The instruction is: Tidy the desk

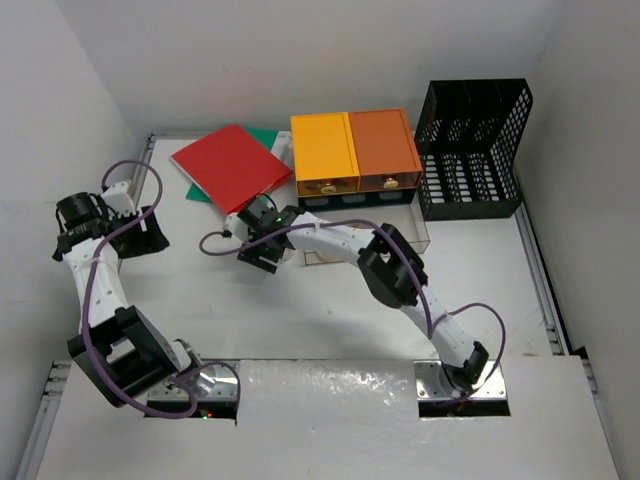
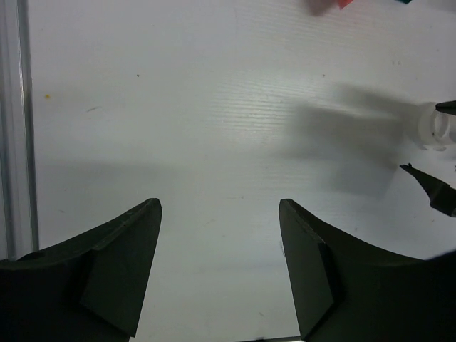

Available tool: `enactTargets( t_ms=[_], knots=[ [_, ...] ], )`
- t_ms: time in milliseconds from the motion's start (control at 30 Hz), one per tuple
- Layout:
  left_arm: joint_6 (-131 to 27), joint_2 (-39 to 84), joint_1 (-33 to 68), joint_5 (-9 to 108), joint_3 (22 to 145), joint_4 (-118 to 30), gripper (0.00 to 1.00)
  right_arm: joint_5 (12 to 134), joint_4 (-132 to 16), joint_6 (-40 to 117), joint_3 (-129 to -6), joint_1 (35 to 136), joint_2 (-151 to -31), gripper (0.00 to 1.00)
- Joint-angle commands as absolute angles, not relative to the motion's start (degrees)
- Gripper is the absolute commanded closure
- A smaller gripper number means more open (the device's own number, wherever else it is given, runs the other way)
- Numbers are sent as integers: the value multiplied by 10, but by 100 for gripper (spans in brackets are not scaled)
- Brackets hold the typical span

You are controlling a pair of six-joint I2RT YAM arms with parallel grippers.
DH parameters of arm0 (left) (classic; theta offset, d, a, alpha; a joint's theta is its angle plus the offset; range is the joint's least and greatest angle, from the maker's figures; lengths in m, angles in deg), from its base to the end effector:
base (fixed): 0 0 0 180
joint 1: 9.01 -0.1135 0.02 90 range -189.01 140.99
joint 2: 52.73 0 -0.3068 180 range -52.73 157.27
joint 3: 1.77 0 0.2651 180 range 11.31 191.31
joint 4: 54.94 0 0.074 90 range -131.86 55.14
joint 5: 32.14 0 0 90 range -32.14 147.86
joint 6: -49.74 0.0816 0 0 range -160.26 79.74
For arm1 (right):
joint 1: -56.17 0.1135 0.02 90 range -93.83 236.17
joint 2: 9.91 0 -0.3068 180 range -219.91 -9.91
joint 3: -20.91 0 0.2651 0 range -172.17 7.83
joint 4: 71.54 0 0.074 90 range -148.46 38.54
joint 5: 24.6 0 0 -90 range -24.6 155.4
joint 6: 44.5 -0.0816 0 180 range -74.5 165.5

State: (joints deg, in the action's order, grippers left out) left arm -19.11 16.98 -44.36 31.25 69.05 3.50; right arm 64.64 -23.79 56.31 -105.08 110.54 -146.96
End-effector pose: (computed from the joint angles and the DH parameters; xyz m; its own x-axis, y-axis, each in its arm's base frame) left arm 0.2316 0.1195 0.2827 -0.7558 -0.1406 -0.6395 -0.0508 0.9863 -0.1569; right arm 0.3419 0.4751 0.1386 -0.3378 -0.7933 -0.5066 -0.8878 0.4472 -0.1083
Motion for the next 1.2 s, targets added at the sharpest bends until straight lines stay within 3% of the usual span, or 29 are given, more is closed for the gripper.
enactTargets(
  t_ms=[0, 400, 667, 1167],
  knots=[
    [-189, 138, -448, 277, 686, -15, 35, 598, -211, 568, -1071, 1098, -1468, 28],
    [-193, 136, -448, 275, 678, -25, 35, 631, -254, 519, -989, 1099, -1444, 39],
    [-192, 135, -448, 275, 677, -24, 35, 618, -323, 491, -870, 1104, -1359, 40],
    [-188, 142, -449, 272, 674, -26, 35, 595, -346, 487, -809, 1113, -1301, 41]
  ],
)
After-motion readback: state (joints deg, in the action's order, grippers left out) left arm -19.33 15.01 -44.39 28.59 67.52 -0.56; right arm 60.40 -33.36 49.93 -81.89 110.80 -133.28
